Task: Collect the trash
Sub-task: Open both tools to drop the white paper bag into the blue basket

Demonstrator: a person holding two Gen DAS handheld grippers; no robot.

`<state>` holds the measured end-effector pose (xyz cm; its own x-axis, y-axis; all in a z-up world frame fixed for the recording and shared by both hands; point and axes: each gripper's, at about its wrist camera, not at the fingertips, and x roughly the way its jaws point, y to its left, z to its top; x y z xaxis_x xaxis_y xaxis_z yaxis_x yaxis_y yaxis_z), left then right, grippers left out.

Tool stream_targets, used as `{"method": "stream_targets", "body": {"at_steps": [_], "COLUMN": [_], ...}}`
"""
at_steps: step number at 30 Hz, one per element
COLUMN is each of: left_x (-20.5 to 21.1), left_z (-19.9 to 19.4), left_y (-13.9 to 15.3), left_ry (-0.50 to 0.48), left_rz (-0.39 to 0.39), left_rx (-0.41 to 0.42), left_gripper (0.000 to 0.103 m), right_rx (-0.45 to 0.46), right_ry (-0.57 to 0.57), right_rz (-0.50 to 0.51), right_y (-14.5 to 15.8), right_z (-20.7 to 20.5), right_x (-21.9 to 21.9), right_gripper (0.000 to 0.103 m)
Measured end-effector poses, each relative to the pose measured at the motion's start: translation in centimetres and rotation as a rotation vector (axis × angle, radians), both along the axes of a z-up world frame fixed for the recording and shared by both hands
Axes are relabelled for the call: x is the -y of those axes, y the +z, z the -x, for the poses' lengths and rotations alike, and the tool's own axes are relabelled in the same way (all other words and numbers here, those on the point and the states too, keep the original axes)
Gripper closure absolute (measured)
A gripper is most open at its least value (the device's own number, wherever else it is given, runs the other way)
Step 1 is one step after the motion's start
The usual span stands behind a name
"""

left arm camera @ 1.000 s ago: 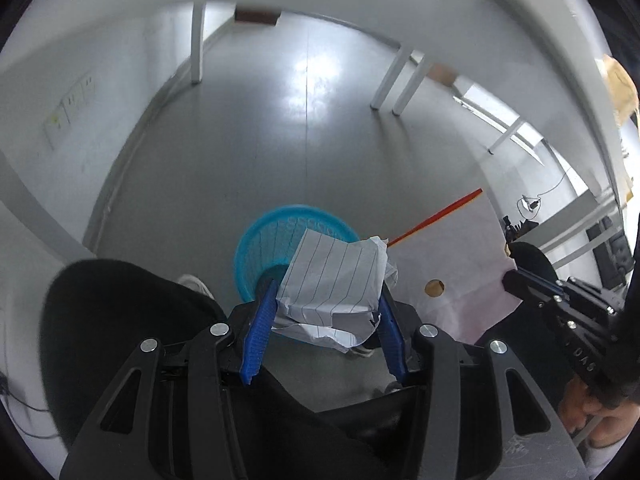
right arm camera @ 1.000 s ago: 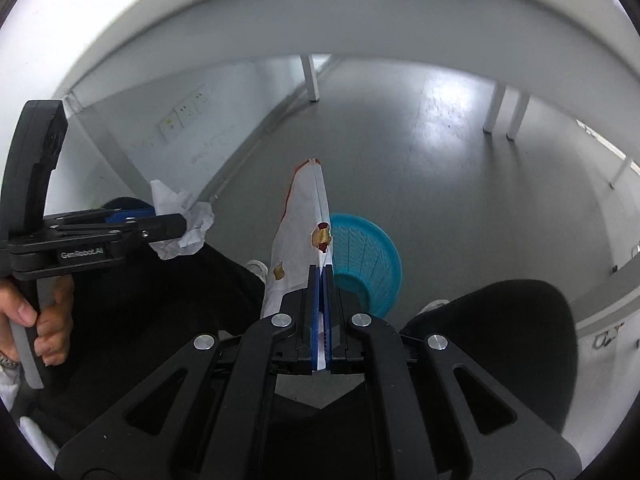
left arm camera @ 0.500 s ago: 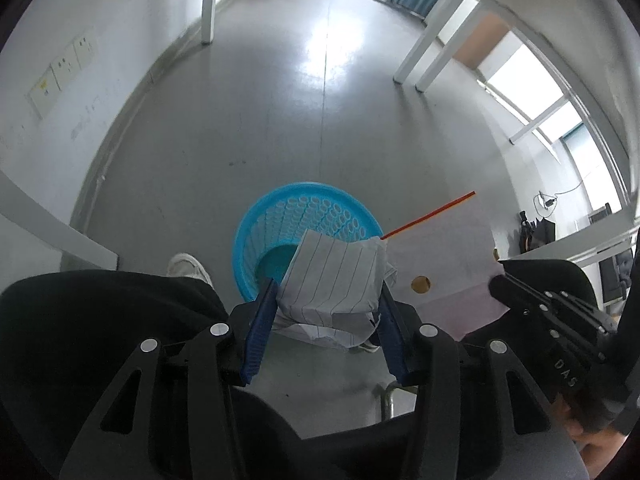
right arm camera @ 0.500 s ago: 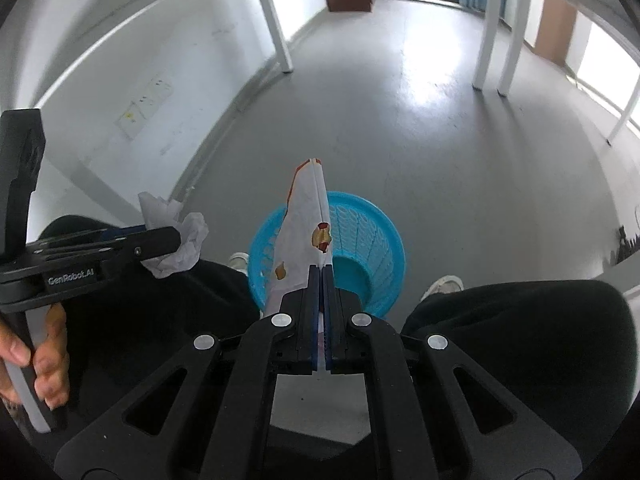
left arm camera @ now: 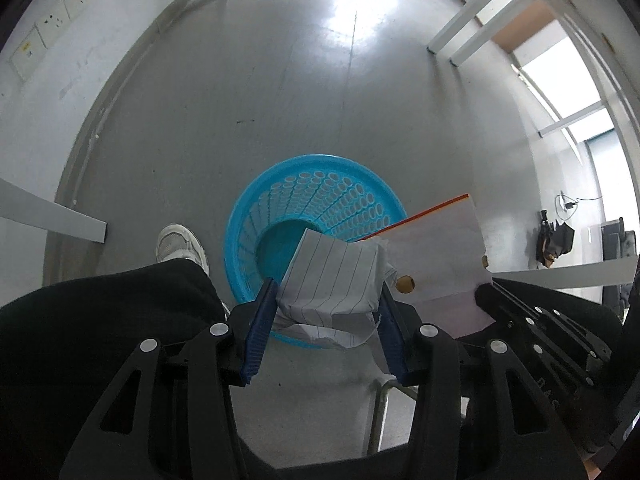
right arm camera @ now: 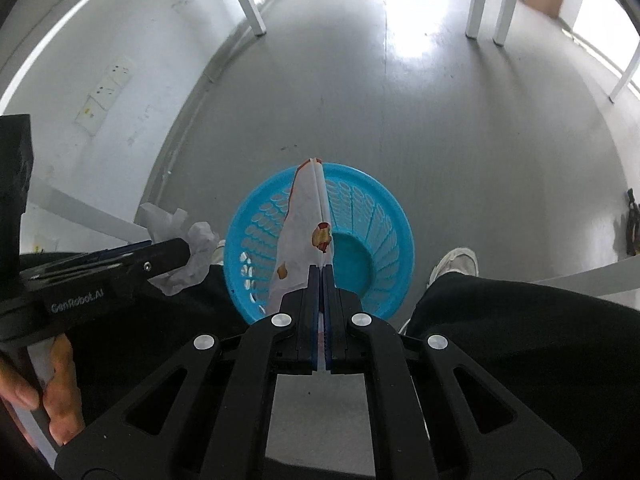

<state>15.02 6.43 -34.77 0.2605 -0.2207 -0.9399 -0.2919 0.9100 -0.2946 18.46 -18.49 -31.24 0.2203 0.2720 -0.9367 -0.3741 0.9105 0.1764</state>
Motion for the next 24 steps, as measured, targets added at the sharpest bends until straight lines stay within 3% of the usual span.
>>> {"method": "stream_targets", "body": {"at_steps": [12, 14, 15, 16, 17, 24], "left_x": [-0.1, -0.4, -0.7, -1.0, -1.1, -0.9], "left_z": [-2.2, -2.2, -2.2, -2.1, -2.1, -1.8], "left_y": [-2.3, -2.0, -1.8, -1.8, -1.7, -1.1], "left_ry": [0.026, 0.046, 0.061, 0.07, 0.079, 0.093], "left_rz": [0.012, 0.019, 0.022, 0.033, 0.051, 0.067], "left_rx": [-0.046, -0.03, -0.022, -0.012, -0.001, 0.02], "left_gripper": [0.055, 0.05, 0.038, 0.031, 0.031, 0.031], "right_rx": [-0.053, -0.063, -0.065, -0.066, -0.065, -0.068], "right_ry": [-0.042, -0.052, -0.061, -0.07, -0.076, -0.075], "right_rz": [0.025, 0.013, 0.005, -0.002, -0.003, -0.001], "right_y": [-3.0, -3.3, -3.4, -3.4, -3.4, -3.0], "right_z": [-2.8, -3.2, -3.5, -3.5, -3.5, -2.8], "right_x": [-0.3, -0.2, -0.1, 0.0, 0.1, 0.4], "right_gripper": [0.101, 0.096, 0.091, 0.079, 0.073, 0.072]}}
